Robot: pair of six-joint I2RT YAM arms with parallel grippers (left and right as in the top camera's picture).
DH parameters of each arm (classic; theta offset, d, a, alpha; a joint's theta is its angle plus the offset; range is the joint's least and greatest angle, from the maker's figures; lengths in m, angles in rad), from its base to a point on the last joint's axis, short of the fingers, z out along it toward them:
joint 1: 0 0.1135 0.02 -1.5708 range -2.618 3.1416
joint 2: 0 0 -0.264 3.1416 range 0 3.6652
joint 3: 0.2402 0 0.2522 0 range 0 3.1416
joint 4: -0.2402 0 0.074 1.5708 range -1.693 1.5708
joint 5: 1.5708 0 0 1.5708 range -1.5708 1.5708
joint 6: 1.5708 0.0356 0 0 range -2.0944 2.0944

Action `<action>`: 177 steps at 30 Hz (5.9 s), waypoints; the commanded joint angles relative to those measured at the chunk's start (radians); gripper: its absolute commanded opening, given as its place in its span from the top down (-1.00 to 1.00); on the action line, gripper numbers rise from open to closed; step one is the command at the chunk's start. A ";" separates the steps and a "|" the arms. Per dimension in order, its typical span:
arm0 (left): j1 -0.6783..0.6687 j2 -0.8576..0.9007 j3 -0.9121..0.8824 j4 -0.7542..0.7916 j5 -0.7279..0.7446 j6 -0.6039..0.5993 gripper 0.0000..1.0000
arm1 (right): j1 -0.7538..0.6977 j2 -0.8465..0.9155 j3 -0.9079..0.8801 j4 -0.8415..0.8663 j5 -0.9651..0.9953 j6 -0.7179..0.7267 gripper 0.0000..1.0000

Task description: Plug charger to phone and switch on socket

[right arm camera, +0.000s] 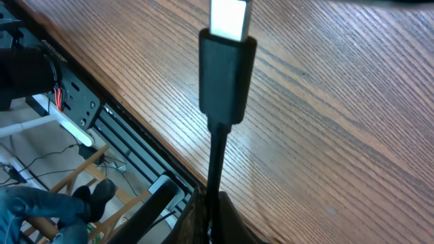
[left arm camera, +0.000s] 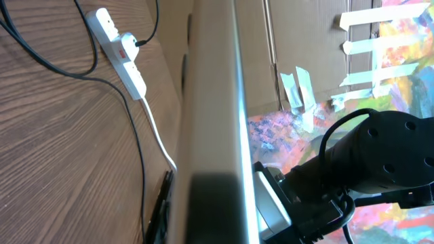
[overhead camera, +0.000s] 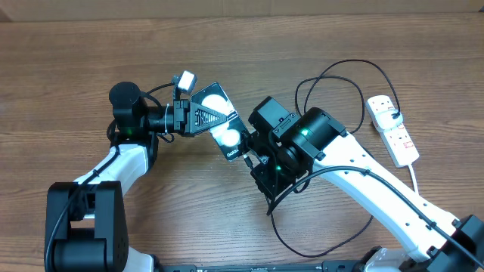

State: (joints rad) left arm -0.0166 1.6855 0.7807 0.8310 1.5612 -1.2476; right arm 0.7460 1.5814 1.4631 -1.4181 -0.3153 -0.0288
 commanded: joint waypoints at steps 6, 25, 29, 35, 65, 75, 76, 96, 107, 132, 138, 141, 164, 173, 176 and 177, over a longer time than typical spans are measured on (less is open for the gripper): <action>-0.003 0.003 0.028 0.003 0.021 0.037 0.92 | 0.001 0.000 -0.002 0.002 -0.015 0.002 0.92; -0.004 0.003 0.028 0.003 0.021 0.037 0.92 | 0.001 0.000 -0.002 0.023 -0.018 0.000 0.92; -0.004 0.003 0.028 0.003 0.021 0.031 0.92 | 0.001 0.000 -0.002 0.017 -0.019 0.003 0.92; -0.004 0.003 0.028 0.003 0.021 0.028 0.92 | 0.001 0.000 -0.002 0.016 -0.024 0.003 0.92; -0.004 0.003 0.028 0.004 0.021 0.027 0.92 | 0.001 0.000 -0.002 0.024 -0.025 0.002 0.92; -0.004 0.003 0.025 0.004 0.021 0.068 0.92 | 0.001 0.000 -0.002 0.105 0.010 0.003 0.92; -0.004 0.003 0.023 0.003 0.021 0.075 0.92 | 0.001 0.000 -0.002 0.117 0.022 0.003 0.92; -0.005 0.003 0.005 0.004 0.021 0.089 0.92 | 0.001 0.000 -0.002 0.199 0.054 0.008 0.62; -0.005 0.003 0.005 0.004 0.021 0.098 0.92 | 0.001 0.000 -0.002 0.243 0.210 0.081 0.92; -0.006 0.003 -0.021 0.004 0.021 0.164 0.92 | 0.000 0.000 0.099 0.437 0.123 0.080 0.92; -0.018 0.003 -0.021 0.004 0.021 0.171 0.92 | 0.000 0.000 0.099 0.443 0.142 0.048 0.92; -0.016 0.003 -0.021 0.004 0.021 0.179 0.92 | 0.000 0.000 0.099 0.396 0.142 0.048 0.85; 0.047 0.003 -0.021 0.004 -0.144 0.063 0.92 | 0.000 0.000 0.092 0.107 0.138 0.112 0.28; 0.047 0.003 -0.021 0.004 -0.102 0.005 0.92 | 0.000 0.000 0.001 0.240 0.150 0.112 0.14; 0.047 0.003 -0.021 0.004 -0.101 -0.006 0.92 | 0.000 0.000 -0.013 0.267 0.150 0.111 0.16; 0.046 0.003 -0.021 0.004 -0.100 -0.006 0.92 | 0.000 0.000 -0.013 0.273 0.151 0.111 0.20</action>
State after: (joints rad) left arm 0.0326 1.6871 0.7616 0.8307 1.4368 -1.2320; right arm 0.7460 1.5864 1.4570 -1.1618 -0.1680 0.0780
